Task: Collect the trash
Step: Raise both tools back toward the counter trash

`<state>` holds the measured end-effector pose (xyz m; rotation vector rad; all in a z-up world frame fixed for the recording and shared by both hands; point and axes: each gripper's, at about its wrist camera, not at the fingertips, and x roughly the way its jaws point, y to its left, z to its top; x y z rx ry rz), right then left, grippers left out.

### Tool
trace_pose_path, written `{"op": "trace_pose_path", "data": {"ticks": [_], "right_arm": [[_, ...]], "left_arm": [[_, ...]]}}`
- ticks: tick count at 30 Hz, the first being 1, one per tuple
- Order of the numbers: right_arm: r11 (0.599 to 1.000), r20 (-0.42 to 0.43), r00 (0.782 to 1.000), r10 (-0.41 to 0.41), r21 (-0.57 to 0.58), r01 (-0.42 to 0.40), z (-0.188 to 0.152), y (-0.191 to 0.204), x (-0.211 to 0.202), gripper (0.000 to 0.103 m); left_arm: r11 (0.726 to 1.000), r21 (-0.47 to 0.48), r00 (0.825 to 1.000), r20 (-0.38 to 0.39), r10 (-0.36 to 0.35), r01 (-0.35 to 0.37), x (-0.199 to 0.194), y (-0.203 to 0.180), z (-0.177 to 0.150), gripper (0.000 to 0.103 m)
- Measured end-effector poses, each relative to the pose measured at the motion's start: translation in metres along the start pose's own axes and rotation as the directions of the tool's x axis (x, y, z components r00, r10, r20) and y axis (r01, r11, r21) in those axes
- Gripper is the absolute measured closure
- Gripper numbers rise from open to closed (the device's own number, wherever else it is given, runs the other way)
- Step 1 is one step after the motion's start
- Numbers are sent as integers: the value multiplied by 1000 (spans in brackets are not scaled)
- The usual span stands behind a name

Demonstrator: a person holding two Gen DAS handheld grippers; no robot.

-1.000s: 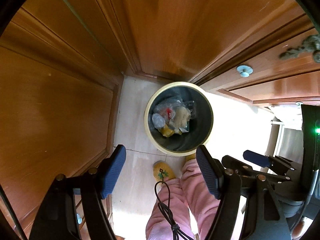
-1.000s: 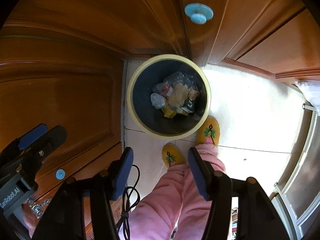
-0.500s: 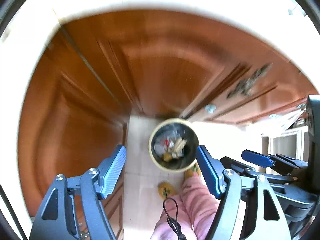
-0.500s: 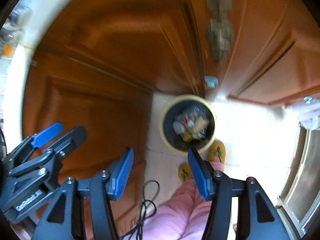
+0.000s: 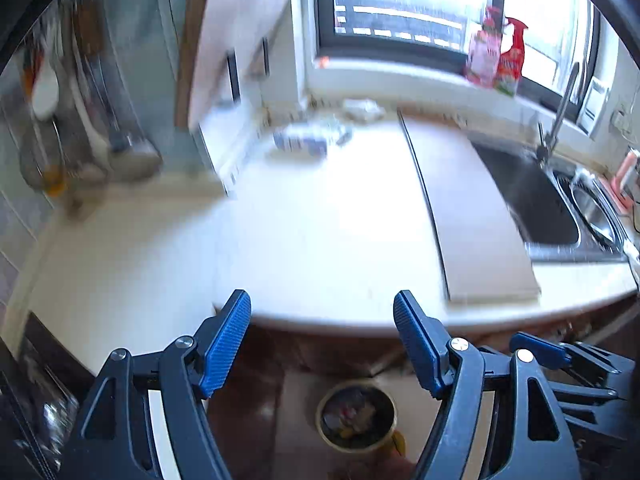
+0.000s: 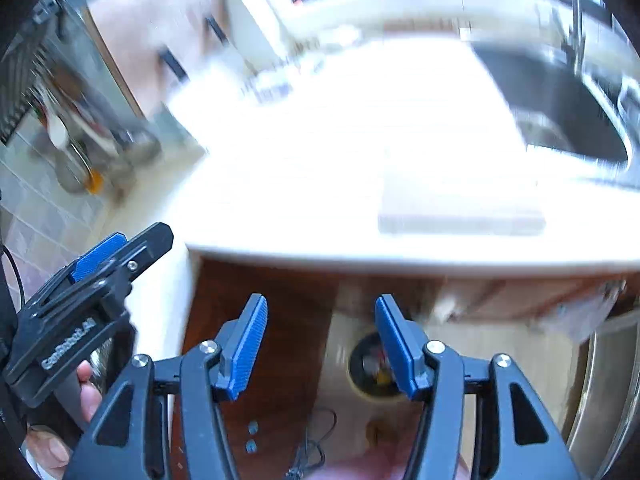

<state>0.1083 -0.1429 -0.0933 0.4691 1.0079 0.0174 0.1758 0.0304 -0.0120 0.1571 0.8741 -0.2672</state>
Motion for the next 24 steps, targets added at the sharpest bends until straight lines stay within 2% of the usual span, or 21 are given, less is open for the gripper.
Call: {"op": "trace_pose_path", "data": {"ticks": [4, 7, 12, 16, 19, 24], "right_arm": [[999, 111, 993, 34, -23, -32, 48, 15, -40, 46], [998, 191, 980, 62, -42, -55, 97, 18, -66, 46], [995, 285, 953, 97, -17, -96, 171, 18, -92, 45], [992, 308, 944, 119, -4, -124, 227, 5, -78, 45], [991, 299, 945, 134, -26, -132, 268, -5, -59, 45], [988, 256, 956, 145, -89, -126, 328, -20, -14, 45]], "left_arm": [[997, 26, 994, 87, 67, -70, -25, -4, 57, 28], [990, 54, 981, 151, 122, -132, -38, -11, 97, 24], [977, 91, 963, 207, 172, -194, -34, -20, 152, 21], [963, 107, 953, 207, 221, -246, -16, -30, 192, 21], [955, 102, 949, 179, 258, -279, 15, -40, 222, 21], [941, 93, 945, 74, 319, -325, 87, -51, 264, 21]]}}
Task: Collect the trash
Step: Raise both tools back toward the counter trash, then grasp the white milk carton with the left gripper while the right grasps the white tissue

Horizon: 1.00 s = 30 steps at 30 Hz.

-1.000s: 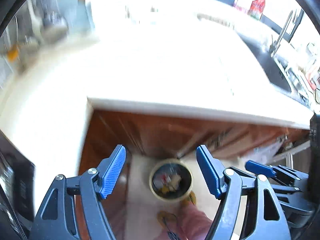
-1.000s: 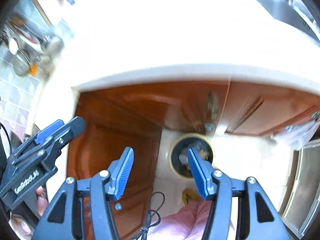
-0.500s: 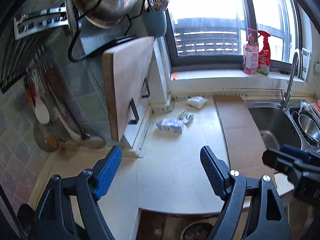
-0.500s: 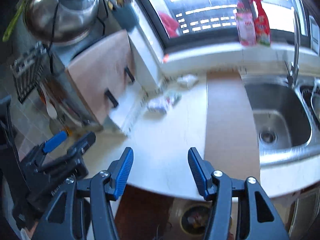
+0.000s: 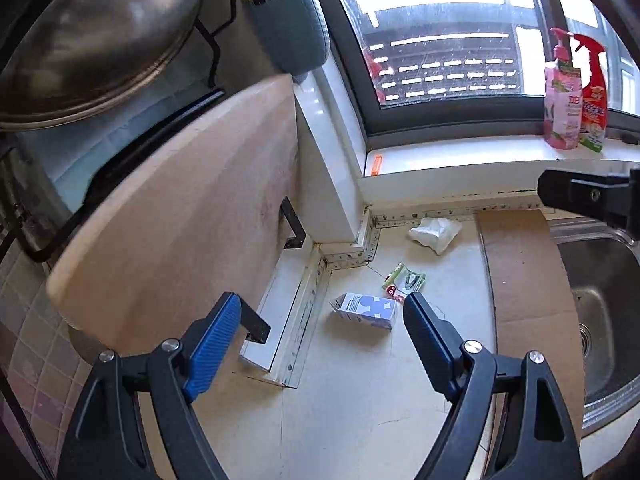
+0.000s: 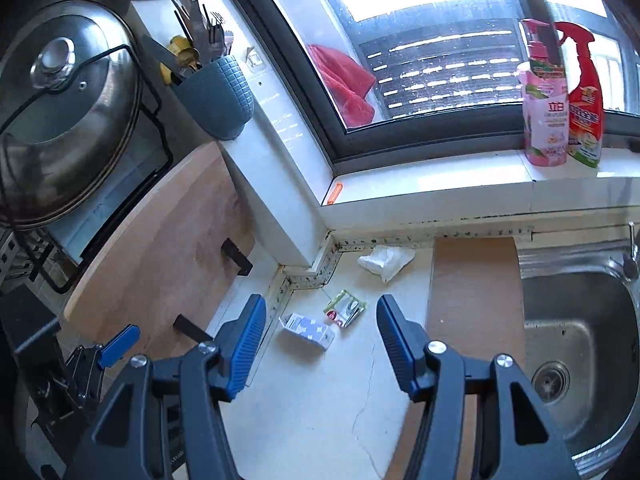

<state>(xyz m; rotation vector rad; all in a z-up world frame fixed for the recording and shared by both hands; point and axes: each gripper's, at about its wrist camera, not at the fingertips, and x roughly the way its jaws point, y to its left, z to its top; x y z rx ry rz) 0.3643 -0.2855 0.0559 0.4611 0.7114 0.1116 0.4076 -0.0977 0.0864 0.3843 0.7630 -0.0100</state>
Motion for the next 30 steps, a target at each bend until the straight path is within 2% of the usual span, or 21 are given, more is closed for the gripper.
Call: {"op": "trace_pose_path", "data": {"ticks": [5, 9, 14, 18, 21, 30], "right_arm": [[999, -60, 998, -10, -40, 8, 34, -38, 71, 45], [1000, -132, 991, -14, -26, 10, 40, -69, 132, 45], [999, -188, 981, -36, -25, 32, 34, -97, 208, 45], [999, -201, 979, -31, -22, 27, 25, -109, 255, 45], [999, -192, 981, -33, -10, 32, 21, -114, 275, 45], [998, -219, 974, -60, 1, 61, 16, -124, 328, 45]], "left_arm": [[999, -8, 991, -123, 51, -53, 77, -31, 18, 21], [996, -6, 975, -205, 86, -90, 137, -49, 16, 21], [991, -58, 955, -281, 96, -117, 195, -56, 1, 21], [980, -138, 942, -323, 91, -142, 227, -50, -11, 21], [970, -186, 934, -345, 88, -160, 244, -45, -17, 21], [953, -240, 917, -390, 79, -184, 279, -43, -33, 21]]}}
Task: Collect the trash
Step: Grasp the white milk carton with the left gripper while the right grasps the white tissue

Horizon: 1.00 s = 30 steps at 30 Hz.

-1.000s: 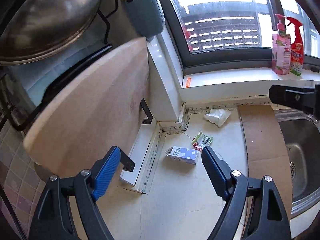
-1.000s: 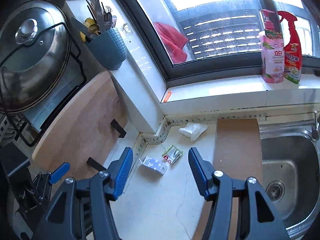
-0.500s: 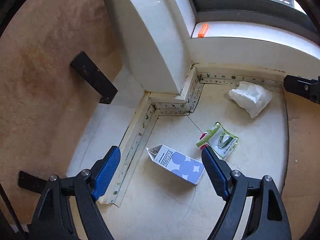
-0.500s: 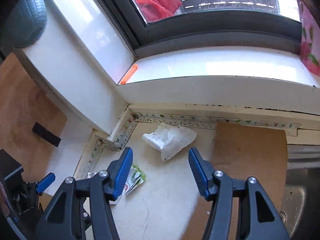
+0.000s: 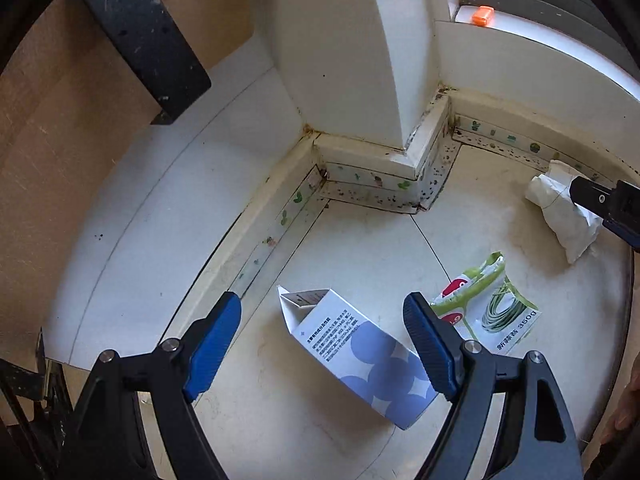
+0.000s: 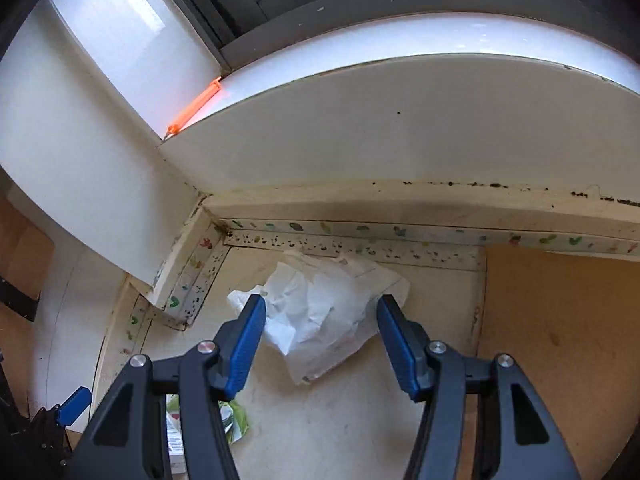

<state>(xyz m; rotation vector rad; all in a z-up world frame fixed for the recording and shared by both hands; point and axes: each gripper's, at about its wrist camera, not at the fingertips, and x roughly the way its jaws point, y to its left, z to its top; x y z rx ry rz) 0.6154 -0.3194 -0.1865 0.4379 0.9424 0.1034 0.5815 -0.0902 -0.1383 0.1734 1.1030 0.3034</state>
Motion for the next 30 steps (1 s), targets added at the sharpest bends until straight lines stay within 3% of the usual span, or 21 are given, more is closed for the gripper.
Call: {"op": "trace_pose_path", "data": {"ticks": [12, 15, 19, 26, 28, 30], "right_arm": [[998, 15, 999, 35, -46, -34, 1, -1, 15, 46], [996, 11, 999, 49, -74, -48, 0, 2, 13, 69], [994, 1, 997, 81, -75, -81, -1, 4, 7, 83], [989, -22, 991, 133, -61, -134, -11, 3, -4, 89], [987, -29, 988, 154, -42, -155, -14, 0, -9, 90], [984, -29, 984, 174, -22, -175, -17, -3, -15, 90]], "left_arm": [[989, -121, 994, -63, -89, 81, 25, 17, -10, 21], [981, -158, 989, -75, -126, 113, 29, 24, -15, 21], [961, -221, 976, -103, -189, 163, 36, 35, -22, 25], [946, -262, 961, -145, -234, 191, 43, 45, -38, 28], [945, -258, 959, -144, -243, 201, 40, 47, -43, 31], [944, -251, 956, -146, -254, 213, 46, 50, -46, 54]]}}
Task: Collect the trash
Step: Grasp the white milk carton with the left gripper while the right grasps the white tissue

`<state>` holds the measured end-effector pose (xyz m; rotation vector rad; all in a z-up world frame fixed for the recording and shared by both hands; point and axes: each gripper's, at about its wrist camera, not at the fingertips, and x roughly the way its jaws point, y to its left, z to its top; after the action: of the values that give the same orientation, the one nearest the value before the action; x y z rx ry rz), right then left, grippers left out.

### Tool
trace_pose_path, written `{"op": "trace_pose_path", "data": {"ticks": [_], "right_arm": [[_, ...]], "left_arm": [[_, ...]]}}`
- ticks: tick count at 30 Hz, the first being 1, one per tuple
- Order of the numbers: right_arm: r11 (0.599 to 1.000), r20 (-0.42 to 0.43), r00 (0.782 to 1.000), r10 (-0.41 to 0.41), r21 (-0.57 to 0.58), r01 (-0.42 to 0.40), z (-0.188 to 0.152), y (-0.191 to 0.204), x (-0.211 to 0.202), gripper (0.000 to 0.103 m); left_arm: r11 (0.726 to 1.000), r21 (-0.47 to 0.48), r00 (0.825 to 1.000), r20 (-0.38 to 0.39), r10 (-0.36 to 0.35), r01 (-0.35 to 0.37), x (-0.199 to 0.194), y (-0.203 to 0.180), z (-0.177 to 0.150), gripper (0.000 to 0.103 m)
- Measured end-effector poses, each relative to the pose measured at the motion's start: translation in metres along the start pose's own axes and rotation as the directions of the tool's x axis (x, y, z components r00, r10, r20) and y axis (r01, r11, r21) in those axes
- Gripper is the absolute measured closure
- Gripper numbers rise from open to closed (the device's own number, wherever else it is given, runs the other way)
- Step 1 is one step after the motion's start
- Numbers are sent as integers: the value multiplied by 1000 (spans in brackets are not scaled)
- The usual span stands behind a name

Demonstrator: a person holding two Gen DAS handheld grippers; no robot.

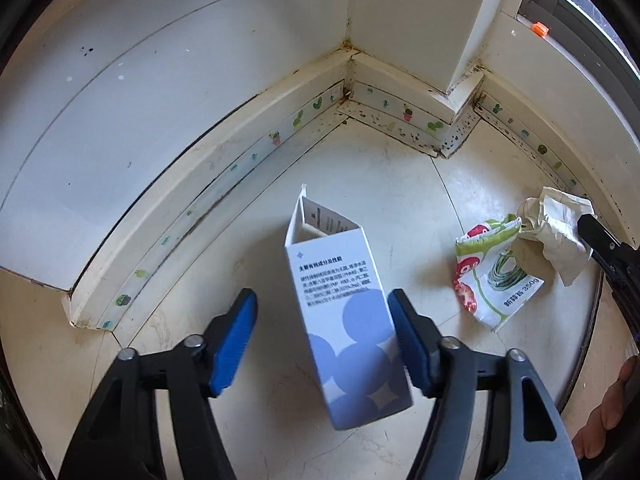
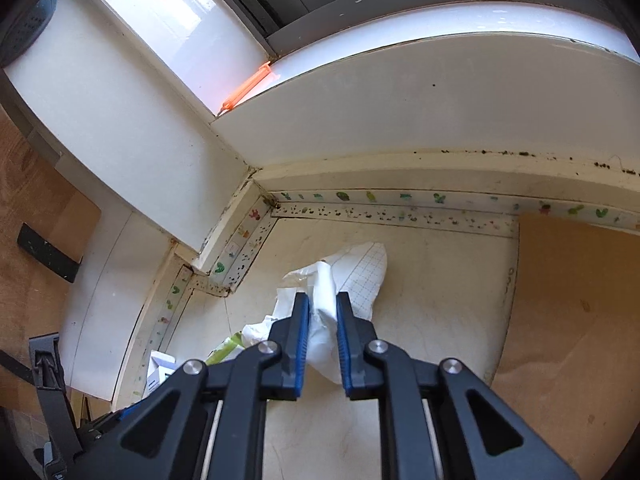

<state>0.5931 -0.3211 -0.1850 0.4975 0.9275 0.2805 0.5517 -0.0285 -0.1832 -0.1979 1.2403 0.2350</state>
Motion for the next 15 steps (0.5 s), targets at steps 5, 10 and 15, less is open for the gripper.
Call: {"op": "trace_pose_path", "data": {"ticks": [5, 10, 15], "right_arm": [[998, 18, 999, 46, 44, -46, -8, 0, -24, 91], [994, 35, 996, 86, 59, -88, -26, 12, -53, 91], [991, 60, 992, 114, 58, -118, -54, 33, -88, 91]], "left_arm": [[999, 11, 999, -4, -39, 39, -5, 4, -11, 70], [997, 52, 998, 13, -65, 64, -15, 14, -28, 70], [988, 105, 992, 46, -122, 116, -52, 20, -44, 70]]}}
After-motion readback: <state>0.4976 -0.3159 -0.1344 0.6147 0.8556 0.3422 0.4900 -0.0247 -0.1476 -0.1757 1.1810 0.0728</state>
